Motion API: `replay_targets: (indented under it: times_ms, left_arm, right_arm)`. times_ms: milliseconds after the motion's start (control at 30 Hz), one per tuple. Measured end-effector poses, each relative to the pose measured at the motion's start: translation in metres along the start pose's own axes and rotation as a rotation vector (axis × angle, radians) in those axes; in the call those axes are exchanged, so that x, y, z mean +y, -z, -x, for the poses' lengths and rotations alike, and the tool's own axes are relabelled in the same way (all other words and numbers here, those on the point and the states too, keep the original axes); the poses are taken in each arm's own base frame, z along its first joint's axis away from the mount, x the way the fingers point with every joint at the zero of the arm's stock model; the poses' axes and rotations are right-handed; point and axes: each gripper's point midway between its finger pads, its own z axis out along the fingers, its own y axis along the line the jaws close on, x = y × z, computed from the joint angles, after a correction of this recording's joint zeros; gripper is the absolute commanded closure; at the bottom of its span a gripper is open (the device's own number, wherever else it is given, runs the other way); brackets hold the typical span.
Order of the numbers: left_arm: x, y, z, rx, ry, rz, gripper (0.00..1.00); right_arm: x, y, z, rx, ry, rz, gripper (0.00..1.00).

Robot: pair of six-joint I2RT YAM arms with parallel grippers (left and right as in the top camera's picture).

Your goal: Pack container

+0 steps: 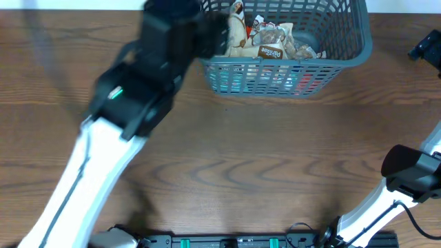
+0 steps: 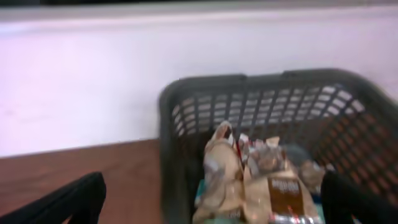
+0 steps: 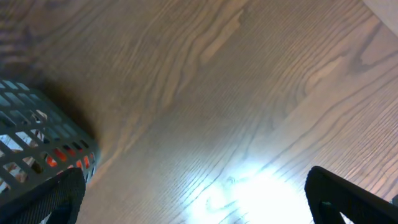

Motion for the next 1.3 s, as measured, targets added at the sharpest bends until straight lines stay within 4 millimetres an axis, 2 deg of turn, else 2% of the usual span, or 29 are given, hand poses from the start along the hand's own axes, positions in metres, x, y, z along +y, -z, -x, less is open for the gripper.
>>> replay_targets:
  times_ms: [33,100,200,367,567,767,900,1300]
  left_arm:
    - [0.006,0.021,0.004,-0.008,0.003,0.001,0.01]
    - [0.015,0.050,0.008,-0.016,0.006,0.004,0.01]
    - [0.029,0.092,0.002,0.004,-0.001,0.014,0.01]
    - [0.044,0.131,-0.019,0.064,-0.019,0.024,0.01]
    - [0.058,0.168,-0.037,0.102,-0.031,0.030,0.02]
    - [0.071,0.193,-0.071,0.213,-0.064,0.048,0.01]
    - [0.075,0.199,-0.087,0.276,-0.110,0.055,0.01]
    - [0.076,0.198,-0.087,0.282,-0.240,0.041,0.01]
  right_arm:
    - [0.000,0.000,0.000,0.000,0.000,0.000,0.01]
    - [0.000,0.000,0.000,0.000,0.000,0.000,0.01]
    - [0.000,0.000,0.000,0.000,0.000,0.000,0.01]
    - [0.000,0.000,0.000,0.000,0.000,0.000,0.01]
    - [0.000,0.000,0.000,0.000,0.000,0.000,0.01]
    - [0.000,0.000,0.000,0.000,0.000,0.000,0.01]
    - [0.000,0.000,0.000,0.000,0.000,0.000,0.01]
    - [0.000,0.000,0.000,0.000,0.000,0.000,0.01]
